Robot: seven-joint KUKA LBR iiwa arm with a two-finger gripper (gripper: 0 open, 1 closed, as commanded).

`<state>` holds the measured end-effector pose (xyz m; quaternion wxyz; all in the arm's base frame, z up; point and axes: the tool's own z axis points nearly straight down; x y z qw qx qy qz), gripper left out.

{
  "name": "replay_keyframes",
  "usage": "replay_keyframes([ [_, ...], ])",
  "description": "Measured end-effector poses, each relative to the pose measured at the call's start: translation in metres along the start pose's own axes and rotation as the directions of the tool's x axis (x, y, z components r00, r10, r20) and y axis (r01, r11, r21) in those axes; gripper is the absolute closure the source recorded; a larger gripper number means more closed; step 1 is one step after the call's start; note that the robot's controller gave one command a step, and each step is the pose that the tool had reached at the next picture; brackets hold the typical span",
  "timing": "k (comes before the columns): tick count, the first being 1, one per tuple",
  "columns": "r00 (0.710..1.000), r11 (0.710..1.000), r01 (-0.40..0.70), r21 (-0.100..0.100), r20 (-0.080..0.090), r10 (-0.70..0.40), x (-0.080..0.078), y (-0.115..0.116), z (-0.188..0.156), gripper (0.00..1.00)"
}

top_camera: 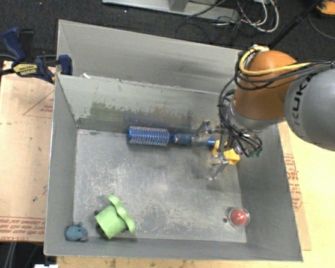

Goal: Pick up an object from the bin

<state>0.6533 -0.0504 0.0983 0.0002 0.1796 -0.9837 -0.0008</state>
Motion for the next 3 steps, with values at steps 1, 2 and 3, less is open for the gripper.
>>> replay_keyframes([
  [1, 0.994, 0.994, 0.112, 0.007, 0.005, -0.112, 0.016, -0.057, -0.024, 0.00],
  [2, 0.982, 0.982, 0.191, 0.002, 0.003, -0.191, 0.013, -0.048, 0.012, 0.00],
  [3, 0.982, 0.982, 0.189, -0.016, 0.017, -0.189, 0.031, -0.070, 0.024, 0.00],
])
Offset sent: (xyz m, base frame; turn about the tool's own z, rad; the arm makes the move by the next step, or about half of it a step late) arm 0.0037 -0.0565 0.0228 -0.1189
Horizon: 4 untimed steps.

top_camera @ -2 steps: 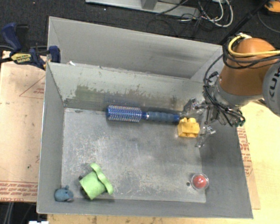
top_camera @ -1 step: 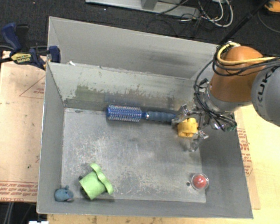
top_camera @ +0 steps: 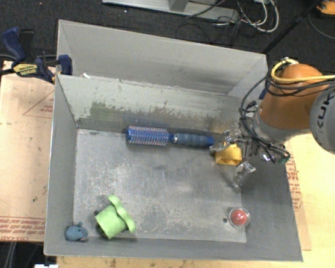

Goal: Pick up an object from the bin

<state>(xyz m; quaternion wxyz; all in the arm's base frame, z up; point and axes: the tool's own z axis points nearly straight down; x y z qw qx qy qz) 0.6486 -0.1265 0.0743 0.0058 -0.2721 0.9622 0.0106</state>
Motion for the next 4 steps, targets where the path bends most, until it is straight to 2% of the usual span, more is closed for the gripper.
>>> replay_keyframes([
  [1, 0.974, 0.974, -0.226, 0.024, -0.002, 0.226, -0.009, -0.005, -0.071, 0.00],
  [2, 0.995, 0.995, -0.101, 0.014, -0.017, 0.101, -0.033, 0.054, -0.009, 0.00],
  [3, 0.979, 0.979, -0.202, -0.006, -0.022, 0.202, -0.007, -0.002, -0.003, 0.00],
  [4, 0.979, 0.979, -0.202, 0.004, -0.007, 0.202, -0.010, -0.003, -0.004, 1.00],
])
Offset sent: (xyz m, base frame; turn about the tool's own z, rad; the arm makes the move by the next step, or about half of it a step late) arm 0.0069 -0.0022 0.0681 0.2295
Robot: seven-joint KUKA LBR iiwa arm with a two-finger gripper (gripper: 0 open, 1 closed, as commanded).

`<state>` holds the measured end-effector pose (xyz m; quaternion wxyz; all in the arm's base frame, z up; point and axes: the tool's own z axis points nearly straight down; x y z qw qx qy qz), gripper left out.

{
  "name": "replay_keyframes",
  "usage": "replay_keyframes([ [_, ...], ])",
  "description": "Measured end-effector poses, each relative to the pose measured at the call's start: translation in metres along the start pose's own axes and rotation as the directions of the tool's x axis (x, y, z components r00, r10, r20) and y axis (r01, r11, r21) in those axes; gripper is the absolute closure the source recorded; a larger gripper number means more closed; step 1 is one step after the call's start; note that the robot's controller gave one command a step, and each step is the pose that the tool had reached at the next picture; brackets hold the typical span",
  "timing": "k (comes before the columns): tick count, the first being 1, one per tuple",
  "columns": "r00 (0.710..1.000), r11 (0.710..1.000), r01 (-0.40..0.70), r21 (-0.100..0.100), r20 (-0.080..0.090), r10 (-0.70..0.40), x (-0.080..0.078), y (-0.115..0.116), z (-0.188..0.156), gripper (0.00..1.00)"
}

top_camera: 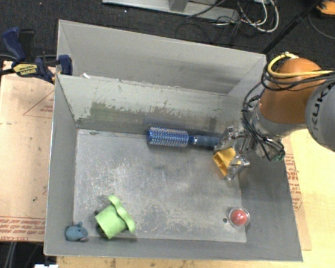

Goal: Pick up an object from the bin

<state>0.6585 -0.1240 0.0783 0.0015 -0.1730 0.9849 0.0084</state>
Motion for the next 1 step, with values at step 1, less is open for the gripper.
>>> replay_keyframes([
  [1, 1.000, 1.000, -0.007, 0.021, 0.007, 0.007, -0.0048, 0.0123, -0.1532, 1.00],
])
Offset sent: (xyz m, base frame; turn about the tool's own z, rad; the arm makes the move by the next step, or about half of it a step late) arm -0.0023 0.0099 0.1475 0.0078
